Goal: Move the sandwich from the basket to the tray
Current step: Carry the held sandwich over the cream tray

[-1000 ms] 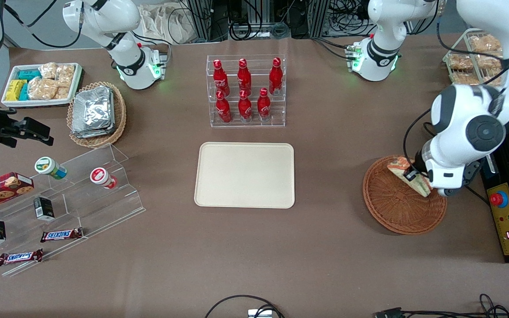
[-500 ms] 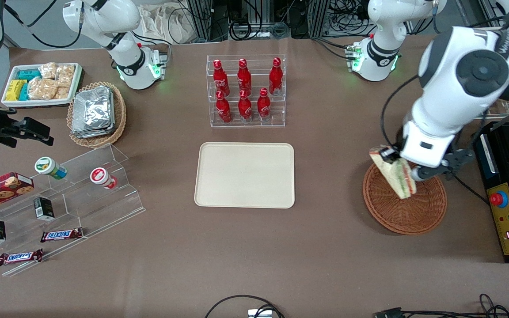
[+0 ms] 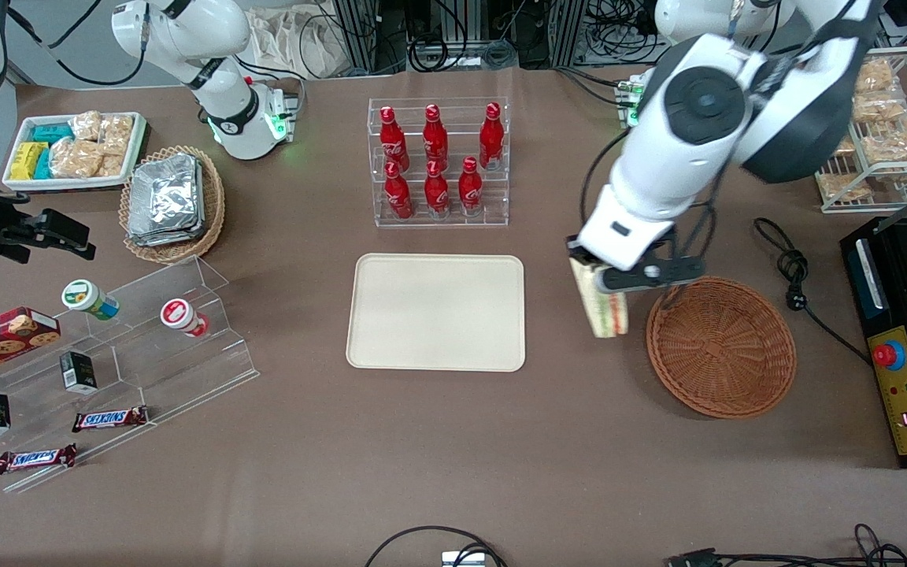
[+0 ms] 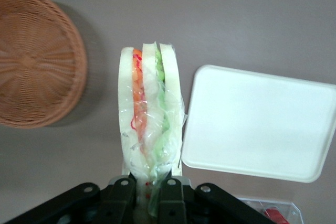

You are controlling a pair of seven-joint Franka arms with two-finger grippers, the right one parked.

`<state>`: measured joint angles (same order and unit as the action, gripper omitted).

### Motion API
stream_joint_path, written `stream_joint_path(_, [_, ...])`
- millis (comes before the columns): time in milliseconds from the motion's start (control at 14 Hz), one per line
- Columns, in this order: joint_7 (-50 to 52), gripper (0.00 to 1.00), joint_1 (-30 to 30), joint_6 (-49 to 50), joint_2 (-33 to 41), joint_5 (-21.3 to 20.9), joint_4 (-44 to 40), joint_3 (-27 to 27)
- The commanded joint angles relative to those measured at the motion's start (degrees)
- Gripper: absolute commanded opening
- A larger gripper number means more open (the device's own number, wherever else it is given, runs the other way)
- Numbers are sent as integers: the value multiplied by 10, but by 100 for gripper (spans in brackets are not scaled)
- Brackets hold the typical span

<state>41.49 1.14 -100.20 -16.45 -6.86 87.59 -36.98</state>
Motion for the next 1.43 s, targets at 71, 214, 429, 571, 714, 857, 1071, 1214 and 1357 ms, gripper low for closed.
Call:
stream_joint_path(71, [3,0,-39,-25,-71,-10,-36,-2])
stream_joint_path(214, [10,0,-69,-46,-86,-26,-30,0])
stream_joint_path(429, [16,0,-82,-117,-92,-59,30,1])
stream_joint_path(571, [33,0,-95,-142,-107,-86,59,2])
stream_joint_path(714, [63,0,-115,-160,-139,-114,65,2])
stream_joint_path(857, [100,0,-129,-176,-173,-163,64,2])
stream_joint_path(1071, [134,0,-134,-197,-207,-205,64,2])
stream_joint_path(1214, [134,2,-134,-211,-222,-208,64,2])
stream_joint_path(1357, [136,7,-136,-212,-227,-215,65,2])
